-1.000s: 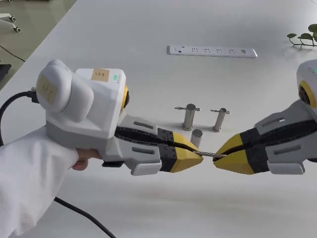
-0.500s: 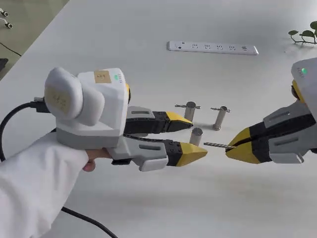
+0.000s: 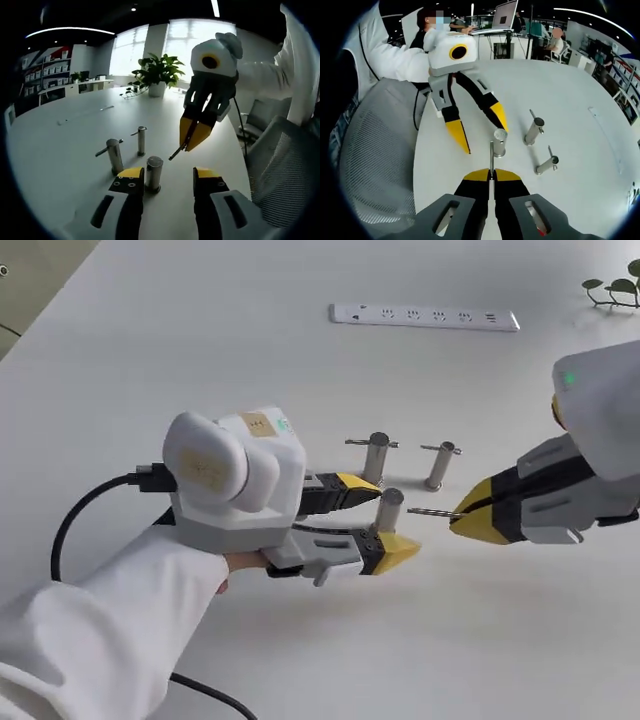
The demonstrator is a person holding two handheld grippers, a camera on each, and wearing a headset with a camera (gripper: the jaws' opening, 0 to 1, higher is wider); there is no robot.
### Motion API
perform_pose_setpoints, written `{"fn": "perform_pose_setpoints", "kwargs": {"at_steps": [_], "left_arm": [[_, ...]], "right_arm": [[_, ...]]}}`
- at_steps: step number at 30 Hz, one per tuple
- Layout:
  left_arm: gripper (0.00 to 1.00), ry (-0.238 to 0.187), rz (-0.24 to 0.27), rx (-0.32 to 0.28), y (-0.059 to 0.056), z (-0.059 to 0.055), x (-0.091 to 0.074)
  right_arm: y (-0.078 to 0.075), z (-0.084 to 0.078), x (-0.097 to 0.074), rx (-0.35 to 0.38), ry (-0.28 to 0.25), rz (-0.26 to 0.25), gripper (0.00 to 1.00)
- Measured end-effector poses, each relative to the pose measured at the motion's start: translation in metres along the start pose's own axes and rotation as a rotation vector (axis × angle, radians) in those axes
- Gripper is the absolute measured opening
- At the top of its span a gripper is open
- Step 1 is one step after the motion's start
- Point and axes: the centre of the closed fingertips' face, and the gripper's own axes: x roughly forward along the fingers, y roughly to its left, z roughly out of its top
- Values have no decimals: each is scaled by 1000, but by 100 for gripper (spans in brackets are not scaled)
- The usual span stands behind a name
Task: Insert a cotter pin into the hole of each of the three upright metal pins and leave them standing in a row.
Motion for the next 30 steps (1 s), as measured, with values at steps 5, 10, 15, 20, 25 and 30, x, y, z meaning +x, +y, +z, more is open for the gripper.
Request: {"fn": "perform_pose_setpoints", "kwargs": {"at_steps": [5,10,15,20,25,30], "left_arm": [[36,10,12,-7,6,-6,8],[29,33,28,8,10,-12,14],[21,50,47,33,15,-16,17],[17,55,54,48,16,-17,20],[12,69,66,52,19,-18,22],[12,68,67,62,19,-18,22]], "right_arm": [[-6,-2,4,-5,9,-2,0],[-9,-3,4,3,4,4,0],[-9,-4,5,9,3,8,0],[-12,-8,6,10,3,13,0],[-12,-6,6,9,-3,16,0],[-14,-7,7,5,-4,21,0]]}}
